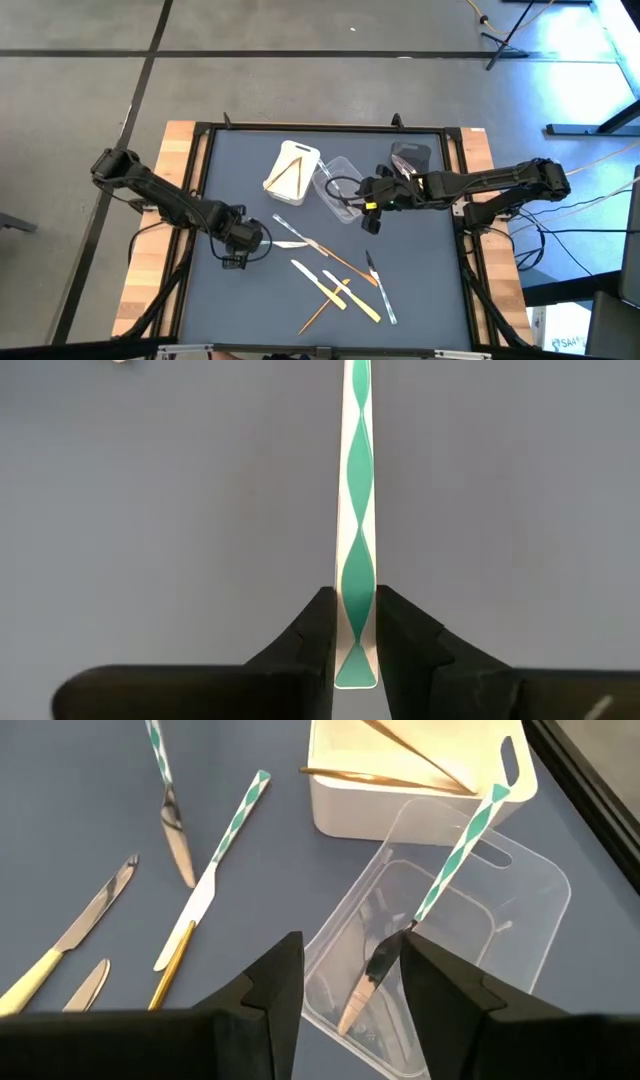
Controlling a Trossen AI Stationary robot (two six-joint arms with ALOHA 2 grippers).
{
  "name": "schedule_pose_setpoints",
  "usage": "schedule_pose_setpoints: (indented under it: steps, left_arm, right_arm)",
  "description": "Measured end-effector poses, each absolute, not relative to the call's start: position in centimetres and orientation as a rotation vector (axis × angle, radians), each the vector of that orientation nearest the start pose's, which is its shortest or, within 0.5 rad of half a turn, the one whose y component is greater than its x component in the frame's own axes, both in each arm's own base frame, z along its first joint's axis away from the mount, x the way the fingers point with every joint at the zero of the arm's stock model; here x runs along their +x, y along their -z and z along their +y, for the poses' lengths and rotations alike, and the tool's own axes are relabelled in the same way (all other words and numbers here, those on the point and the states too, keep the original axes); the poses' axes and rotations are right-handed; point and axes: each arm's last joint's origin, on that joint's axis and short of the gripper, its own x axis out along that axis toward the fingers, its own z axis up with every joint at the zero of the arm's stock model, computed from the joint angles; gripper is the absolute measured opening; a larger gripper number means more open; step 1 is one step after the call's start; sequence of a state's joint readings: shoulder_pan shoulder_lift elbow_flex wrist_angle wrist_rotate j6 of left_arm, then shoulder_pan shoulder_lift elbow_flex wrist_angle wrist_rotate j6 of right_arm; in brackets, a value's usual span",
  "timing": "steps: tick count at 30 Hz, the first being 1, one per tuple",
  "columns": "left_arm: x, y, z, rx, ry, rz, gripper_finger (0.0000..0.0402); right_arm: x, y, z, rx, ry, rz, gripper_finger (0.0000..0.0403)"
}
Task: Sort silverware by color (type)
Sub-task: Put the green knife into the transparent bin
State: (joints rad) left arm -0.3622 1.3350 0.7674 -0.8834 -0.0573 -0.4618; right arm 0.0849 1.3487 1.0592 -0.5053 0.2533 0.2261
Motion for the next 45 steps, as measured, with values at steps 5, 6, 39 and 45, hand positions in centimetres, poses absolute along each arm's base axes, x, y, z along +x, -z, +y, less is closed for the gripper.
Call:
schedule_pose_setpoints:
  steps: [5,6,39,45]
  left_arm:
    - [19.9,-20.9,-7.4,-0.079,-0.075,1.484,0.0046]
    - [20.0,-21.4,-7.5,-0.08,-0.075,1.484,0.0046]
    - [25.5,-30.9,-2.1,0.835,-0.225,1.088,0.0046]
    - [26.6,-31.5,0.6,1.016,-0.273,1.097,0.0046]
  right_arm:
    - [28.0,-28.0,1.7,0.08,0.244,0.763,0.0154]
    - [28.0,-28.0,1.7,0.077,0.243,0.765,0.0154]
    - [25.7,-30.4,1.6,0.087,0.19,0.709,0.0154]
    - [24.4,-31.9,1.5,0.098,0.185,0.644,0.0154]
